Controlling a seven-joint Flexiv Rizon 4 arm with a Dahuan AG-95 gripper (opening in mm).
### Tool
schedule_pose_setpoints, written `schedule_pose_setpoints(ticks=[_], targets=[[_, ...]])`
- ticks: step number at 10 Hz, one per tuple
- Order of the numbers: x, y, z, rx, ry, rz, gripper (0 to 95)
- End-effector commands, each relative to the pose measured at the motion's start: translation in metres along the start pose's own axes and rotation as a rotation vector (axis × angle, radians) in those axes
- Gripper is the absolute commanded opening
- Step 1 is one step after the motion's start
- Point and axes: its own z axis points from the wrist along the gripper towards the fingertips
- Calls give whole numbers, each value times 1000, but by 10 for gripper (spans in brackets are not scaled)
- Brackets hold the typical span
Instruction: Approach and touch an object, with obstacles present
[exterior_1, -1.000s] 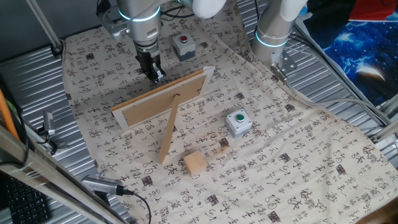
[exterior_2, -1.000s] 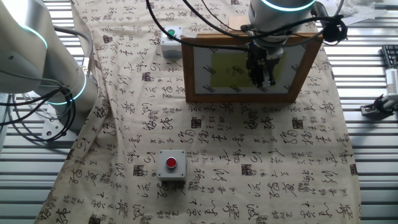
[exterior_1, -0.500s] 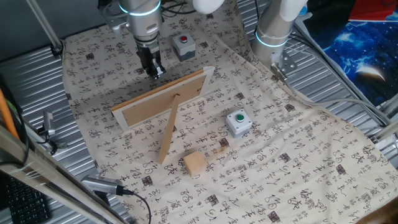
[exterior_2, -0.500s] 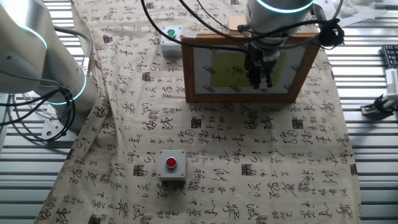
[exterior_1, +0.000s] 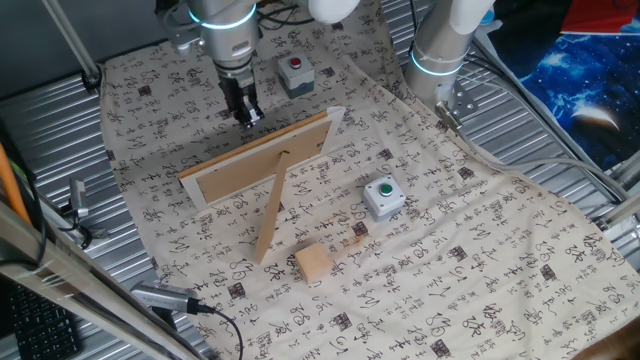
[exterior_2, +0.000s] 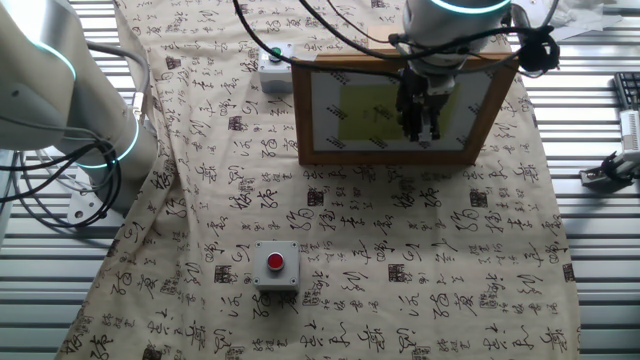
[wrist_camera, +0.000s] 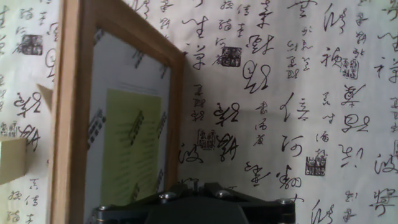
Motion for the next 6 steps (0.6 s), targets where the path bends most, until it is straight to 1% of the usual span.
schedule_pose_setpoints(ticks=[1, 2, 3, 6], targets=[[6, -1, -6, -24, -10, -89, 0], [7, 0, -8, -25, -1, -106, 0], [9, 2, -12, -20, 19, -101, 0], [7, 2, -12, -10, 20, -67, 0]])
